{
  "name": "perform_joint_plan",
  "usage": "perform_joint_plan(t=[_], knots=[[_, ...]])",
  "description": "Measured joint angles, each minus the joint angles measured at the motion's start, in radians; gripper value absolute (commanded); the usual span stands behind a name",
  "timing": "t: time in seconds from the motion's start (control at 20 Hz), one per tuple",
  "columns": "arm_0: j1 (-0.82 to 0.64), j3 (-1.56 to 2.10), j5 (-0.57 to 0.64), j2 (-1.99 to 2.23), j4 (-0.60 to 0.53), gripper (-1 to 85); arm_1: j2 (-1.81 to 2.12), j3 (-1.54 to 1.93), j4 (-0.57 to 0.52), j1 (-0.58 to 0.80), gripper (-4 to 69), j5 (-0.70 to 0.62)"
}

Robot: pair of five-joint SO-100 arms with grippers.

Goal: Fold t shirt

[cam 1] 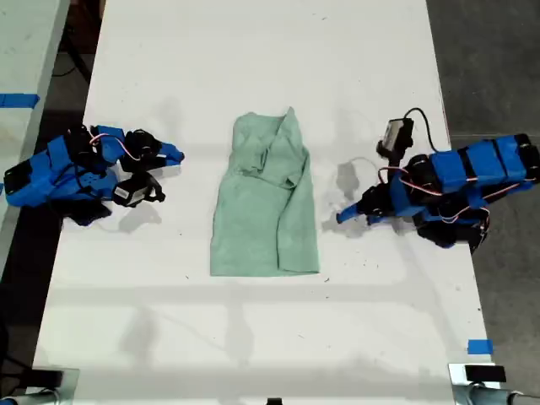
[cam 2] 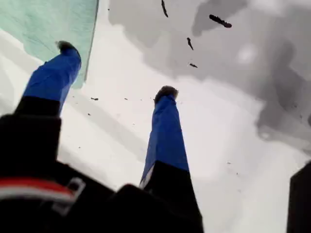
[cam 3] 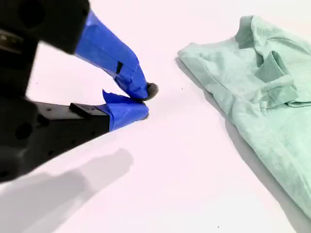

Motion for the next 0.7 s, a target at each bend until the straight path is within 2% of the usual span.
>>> perform_joint_plan(t=[0.05,0.15,0.3,0.4,0.5,0.7], knots=[[0.0,0.0,0.0,0.0,0.0,2.9,0.098,0.149,-0.091,0.0,25.6,0.002],[0.0,0.0,0.0,0.0,0.0,2.9,0.227,0.35,-0.189,0.0,25.5,-0.002],[0.0,0.0,0.0,0.0,0.0,2.7,0.43,0.489,-0.21,0.015,22.3,-0.06],[0.0,0.0,0.0,0.0,0.0,2.4,0.646,0.565,-0.166,0.054,21.8,-0.114],[0.0,0.0,0.0,0.0,0.0,2.2,0.815,0.568,-0.035,0.095,22.0,-0.169],[0.015,0.0,0.0,0.0,0.0,1.9,0.848,0.568,-0.011,0.169,19.7,-0.276]])
